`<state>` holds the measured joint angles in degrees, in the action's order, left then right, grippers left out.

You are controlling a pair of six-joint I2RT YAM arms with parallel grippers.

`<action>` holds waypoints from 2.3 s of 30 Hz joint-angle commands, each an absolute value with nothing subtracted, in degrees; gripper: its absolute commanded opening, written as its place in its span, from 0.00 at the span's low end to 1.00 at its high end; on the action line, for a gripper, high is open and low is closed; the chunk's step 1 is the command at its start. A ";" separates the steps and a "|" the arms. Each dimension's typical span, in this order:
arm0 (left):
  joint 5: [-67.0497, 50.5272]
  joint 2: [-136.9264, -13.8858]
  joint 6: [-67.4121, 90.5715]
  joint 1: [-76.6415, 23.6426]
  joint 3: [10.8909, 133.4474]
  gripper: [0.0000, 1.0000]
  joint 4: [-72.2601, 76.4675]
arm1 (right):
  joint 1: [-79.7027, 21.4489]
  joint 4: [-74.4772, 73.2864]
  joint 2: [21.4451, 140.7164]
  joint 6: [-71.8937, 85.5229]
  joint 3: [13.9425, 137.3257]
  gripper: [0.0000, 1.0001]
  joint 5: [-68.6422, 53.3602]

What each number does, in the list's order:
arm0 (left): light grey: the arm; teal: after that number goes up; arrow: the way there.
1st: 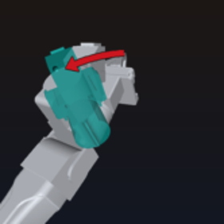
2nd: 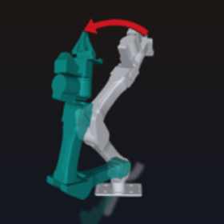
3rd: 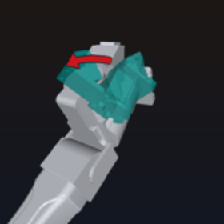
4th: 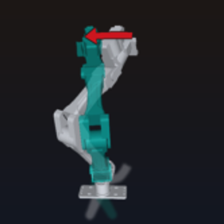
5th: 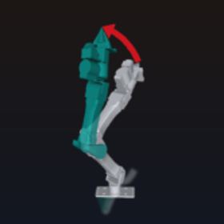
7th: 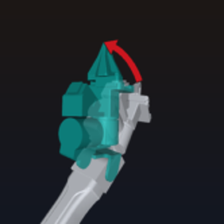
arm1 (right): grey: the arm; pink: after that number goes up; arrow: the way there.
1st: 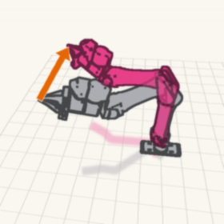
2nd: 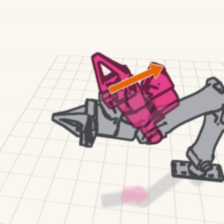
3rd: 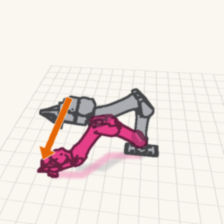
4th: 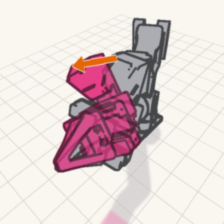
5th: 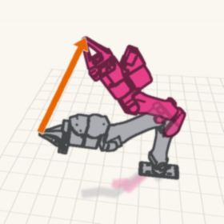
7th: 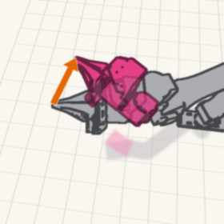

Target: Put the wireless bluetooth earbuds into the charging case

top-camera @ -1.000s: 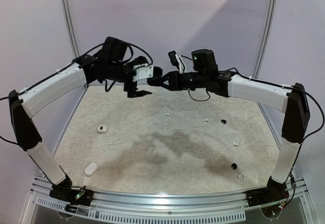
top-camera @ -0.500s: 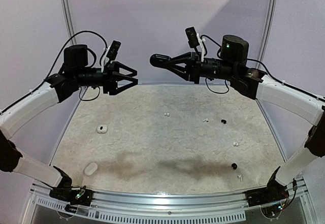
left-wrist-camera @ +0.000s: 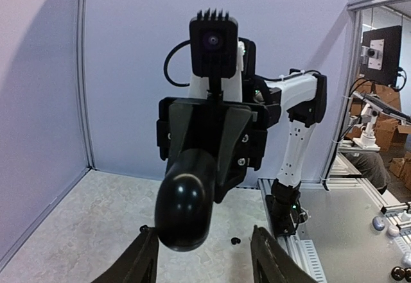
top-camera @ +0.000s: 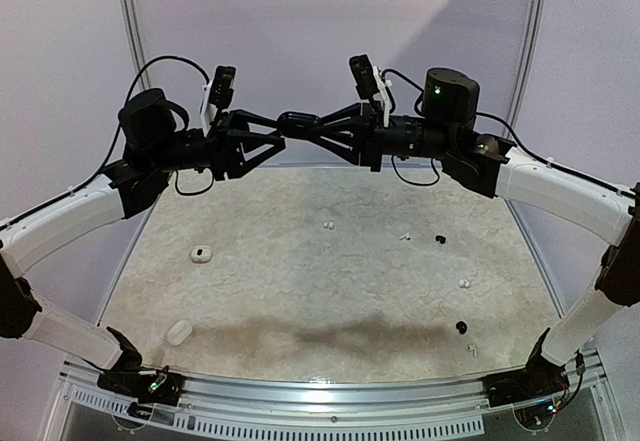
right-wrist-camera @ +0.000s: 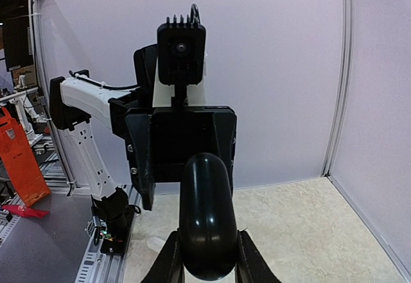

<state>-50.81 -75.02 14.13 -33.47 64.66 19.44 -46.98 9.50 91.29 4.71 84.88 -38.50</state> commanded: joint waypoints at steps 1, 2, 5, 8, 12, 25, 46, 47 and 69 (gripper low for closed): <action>-51.25 -75.41 13.58 -34.82 64.69 0.45 21.28 | -47.85 9.48 92.42 3.77 86.75 0.00 -38.30; -51.32 -75.48 13.35 -35.03 64.67 0.42 21.27 | -47.93 9.42 92.46 3.78 86.79 0.00 -38.19; -51.08 -75.57 12.82 -35.56 64.82 0.34 21.12 | -48.13 9.28 92.71 3.61 87.04 0.00 -37.92; -51.06 -75.63 12.58 -35.76 65.08 0.27 21.01 | -48.24 8.93 93.02 3.43 87.31 0.00 -38.05; -51.10 -75.67 12.25 -35.95 65.30 0.14 20.75 | -48.22 8.41 93.16 3.25 87.70 0.00 -37.88; -50.85 -73.92 -0.21 -34.37 65.82 0.50 13.09 | -48.25 -5.75 92.90 -0.34 92.09 0.00 -31.29; -38.61 -75.77 -40.48 -37.64 78.33 0.51 -24.09 | -53.58 -25.44 94.26 -25.74 100.00 0.00 -19.08; -38.65 -75.81 -40.32 -37.76 78.43 0.50 -24.07 | -53.69 -26.02 94.64 -25.97 100.34 0.00 -18.73; -35.91 -75.39 -27.43 -38.25 78.40 0.00 -19.46 | -54.68 -14.04 91.76 -22.38 94.38 0.33 -15.42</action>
<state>-37.54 -75.66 -36.82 -37.58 77.87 -23.64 -54.37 -23.49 94.50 -26.68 97.62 -19.66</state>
